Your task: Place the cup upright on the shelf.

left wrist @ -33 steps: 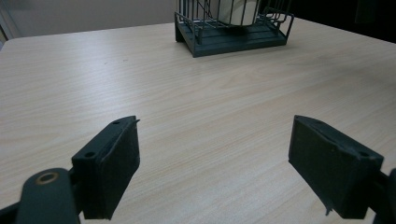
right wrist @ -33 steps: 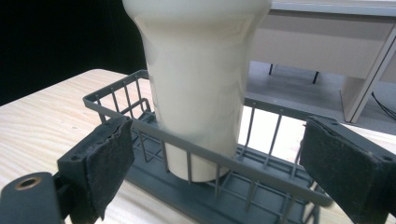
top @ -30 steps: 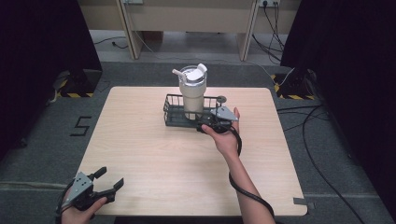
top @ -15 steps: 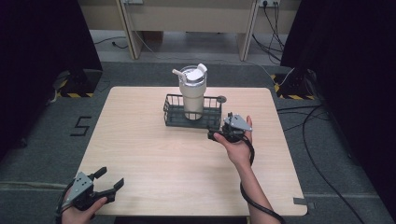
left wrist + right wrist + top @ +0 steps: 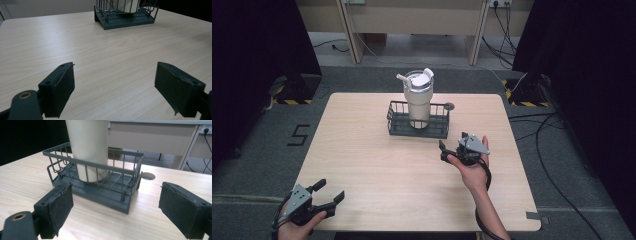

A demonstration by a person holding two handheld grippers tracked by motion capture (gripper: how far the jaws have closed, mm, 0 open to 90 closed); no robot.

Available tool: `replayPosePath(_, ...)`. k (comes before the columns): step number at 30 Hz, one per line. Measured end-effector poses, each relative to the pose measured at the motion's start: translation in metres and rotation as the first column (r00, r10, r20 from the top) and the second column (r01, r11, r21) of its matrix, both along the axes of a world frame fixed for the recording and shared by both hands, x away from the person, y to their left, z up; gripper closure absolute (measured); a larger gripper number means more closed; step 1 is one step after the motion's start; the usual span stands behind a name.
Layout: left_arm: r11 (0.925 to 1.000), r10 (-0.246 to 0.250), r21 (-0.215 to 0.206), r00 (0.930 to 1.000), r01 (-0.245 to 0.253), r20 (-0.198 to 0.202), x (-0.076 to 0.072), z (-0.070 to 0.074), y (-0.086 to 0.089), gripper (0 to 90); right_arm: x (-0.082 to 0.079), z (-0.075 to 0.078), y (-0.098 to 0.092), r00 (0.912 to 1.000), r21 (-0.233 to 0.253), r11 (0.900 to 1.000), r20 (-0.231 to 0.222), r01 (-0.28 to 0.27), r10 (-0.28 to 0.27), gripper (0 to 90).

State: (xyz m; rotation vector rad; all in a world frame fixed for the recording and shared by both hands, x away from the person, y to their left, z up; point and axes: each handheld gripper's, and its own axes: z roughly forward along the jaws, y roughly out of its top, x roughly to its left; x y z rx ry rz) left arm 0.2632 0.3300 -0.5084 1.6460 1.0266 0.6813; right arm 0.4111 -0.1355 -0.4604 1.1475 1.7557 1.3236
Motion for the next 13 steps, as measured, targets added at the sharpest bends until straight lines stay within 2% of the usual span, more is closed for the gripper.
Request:
replayPosePath(6, 1.0, -0.003, -0.005, 1.0, 0.003, -0.005, 0.0, 0.0, -0.001, 15.6, -0.011, -0.008, -0.005, 1.0, 0.006, 1.0, -0.007, 0.006, -0.006, 13.4)
replayPosePath(13, 1.0, -0.007, -0.004, 1.0, 0.007, -0.002, 0.001, 0.0, -0.001, 15.7, -0.015, -0.009, -0.007, 0.9999, 0.009, 1.0, -0.014, 0.009, -0.009, 14.6)
